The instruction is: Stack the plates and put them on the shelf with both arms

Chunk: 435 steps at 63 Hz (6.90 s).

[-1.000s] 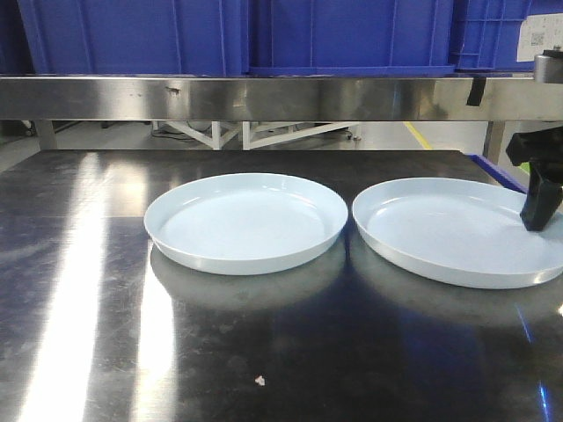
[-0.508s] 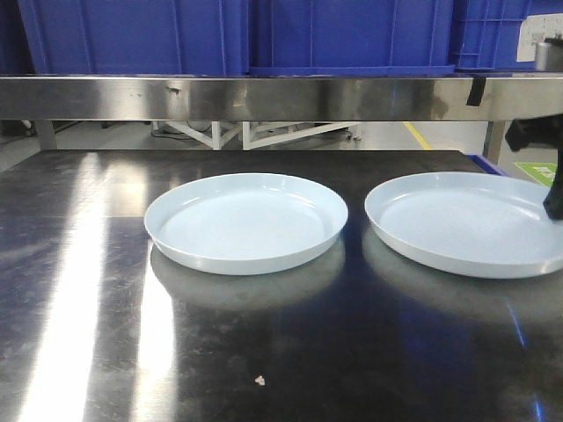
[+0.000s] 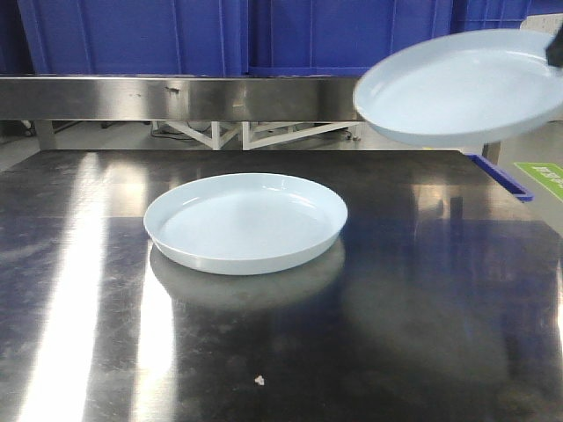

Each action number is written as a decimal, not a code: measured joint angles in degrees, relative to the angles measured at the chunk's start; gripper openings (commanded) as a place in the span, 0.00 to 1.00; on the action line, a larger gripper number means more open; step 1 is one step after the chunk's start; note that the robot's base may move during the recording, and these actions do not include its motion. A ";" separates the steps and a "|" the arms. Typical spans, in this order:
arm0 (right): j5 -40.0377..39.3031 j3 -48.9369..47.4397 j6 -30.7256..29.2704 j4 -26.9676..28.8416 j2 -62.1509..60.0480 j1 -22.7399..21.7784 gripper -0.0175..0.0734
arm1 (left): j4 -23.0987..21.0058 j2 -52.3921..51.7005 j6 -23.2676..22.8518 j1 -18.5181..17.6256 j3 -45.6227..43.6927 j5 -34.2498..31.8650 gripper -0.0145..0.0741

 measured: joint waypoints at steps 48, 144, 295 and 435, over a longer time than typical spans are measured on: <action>-1.50 -9.74 0.00 2.28 15.89 23.24 0.25 | 0.00 0.00 0.00 0.00 0.00 0.00 0.27; -0.78 -10.11 -0.09 2.28 26.76 23.24 0.76 | 0.00 0.00 0.00 0.00 0.00 0.00 0.27; -2.48 -7.07 -0.15 -3.84 -12.26 15.51 0.25 | 0.00 0.00 0.00 0.00 0.00 0.00 0.27; -8.15 21.16 -0.16 -3.97 -41.88 12.62 0.25 | 0.02 0.00 0.00 0.00 0.00 0.00 0.27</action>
